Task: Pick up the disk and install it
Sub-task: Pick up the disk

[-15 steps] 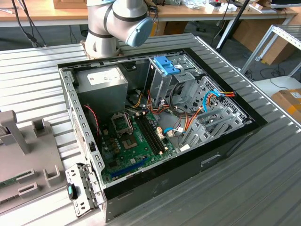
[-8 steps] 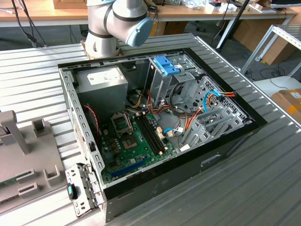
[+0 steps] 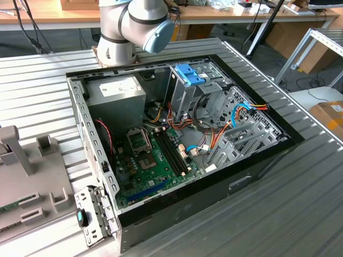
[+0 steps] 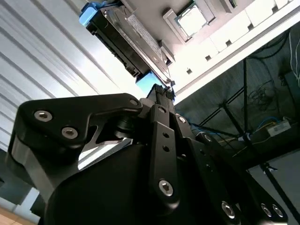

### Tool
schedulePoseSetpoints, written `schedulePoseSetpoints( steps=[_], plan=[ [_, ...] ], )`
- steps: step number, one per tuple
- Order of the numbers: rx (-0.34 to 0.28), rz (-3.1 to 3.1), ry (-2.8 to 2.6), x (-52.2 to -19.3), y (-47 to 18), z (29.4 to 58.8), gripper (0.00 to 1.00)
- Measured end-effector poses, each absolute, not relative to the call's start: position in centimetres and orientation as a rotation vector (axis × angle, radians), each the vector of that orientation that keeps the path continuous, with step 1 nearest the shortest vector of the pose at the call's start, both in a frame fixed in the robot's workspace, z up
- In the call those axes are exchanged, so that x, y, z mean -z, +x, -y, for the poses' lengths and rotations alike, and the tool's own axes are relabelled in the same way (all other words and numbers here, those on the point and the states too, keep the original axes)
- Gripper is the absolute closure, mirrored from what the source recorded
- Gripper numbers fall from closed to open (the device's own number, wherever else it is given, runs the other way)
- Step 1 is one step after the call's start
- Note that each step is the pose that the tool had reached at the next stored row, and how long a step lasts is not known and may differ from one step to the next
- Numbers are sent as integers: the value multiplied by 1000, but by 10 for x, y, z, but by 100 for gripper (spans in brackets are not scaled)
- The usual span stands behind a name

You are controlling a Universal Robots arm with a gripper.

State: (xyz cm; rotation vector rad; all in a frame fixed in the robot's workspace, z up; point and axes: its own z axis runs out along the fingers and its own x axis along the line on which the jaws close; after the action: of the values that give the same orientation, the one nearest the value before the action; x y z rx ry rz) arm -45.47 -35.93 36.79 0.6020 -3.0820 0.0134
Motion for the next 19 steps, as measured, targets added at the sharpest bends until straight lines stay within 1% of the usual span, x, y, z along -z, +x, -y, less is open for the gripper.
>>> schedulePoseSetpoints(
  steps=[8,19],
  plan=[
    [-15,2993,952,-367,-455,359,89],
    [-15,2988,968,-367,-455,359,89]
  ],
)
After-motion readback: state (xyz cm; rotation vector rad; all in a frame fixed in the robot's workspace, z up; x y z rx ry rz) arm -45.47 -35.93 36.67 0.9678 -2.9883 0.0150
